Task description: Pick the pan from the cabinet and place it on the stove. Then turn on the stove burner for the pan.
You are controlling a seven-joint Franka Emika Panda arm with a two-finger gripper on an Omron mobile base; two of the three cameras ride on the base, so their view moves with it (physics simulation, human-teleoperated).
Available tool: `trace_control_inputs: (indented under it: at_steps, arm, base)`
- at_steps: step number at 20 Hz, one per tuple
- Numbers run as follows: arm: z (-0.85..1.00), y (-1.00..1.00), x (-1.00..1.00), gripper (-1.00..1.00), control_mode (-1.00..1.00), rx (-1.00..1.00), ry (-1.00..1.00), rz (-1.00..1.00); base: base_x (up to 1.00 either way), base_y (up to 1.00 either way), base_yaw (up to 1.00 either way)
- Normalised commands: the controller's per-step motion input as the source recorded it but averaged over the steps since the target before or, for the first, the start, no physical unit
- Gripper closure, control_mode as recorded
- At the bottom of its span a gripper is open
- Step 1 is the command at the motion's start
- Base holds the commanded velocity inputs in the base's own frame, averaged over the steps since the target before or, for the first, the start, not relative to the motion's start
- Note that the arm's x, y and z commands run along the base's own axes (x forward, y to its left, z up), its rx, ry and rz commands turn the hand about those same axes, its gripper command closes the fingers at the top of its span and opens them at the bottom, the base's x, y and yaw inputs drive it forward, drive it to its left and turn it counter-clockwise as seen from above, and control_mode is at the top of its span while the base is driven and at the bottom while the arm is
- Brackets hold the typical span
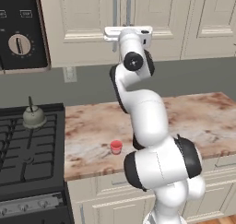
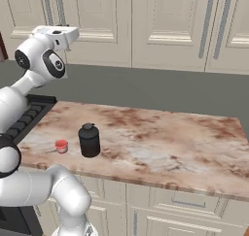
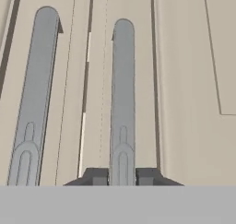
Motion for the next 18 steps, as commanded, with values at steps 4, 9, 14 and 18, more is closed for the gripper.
trace_control_inputs:
  at_steps: [4, 9, 14, 18]
  arm:
    - [0.00, -0.23, -0.18, 1.00, -1.00, 0.00, 0.00, 0.00]
    - [0.00, -0.35, -0.52, 1.00, -1.00, 0.00, -0.01, 0.00]
    - [0.00, -0.36, -0.92, 1.00, -1.00, 0.02, -0.03, 0.00]
    - [-0.06, -0.36, -0.93, 1.00, -1.00, 0.00, 0.00, 0.06]
  base:
    - [0.00, 0.00, 0.00]
    - [0.00, 0.00, 0.00]
    - [0.00, 0.00, 0.00]
    - [0.00, 0.00, 0.00]
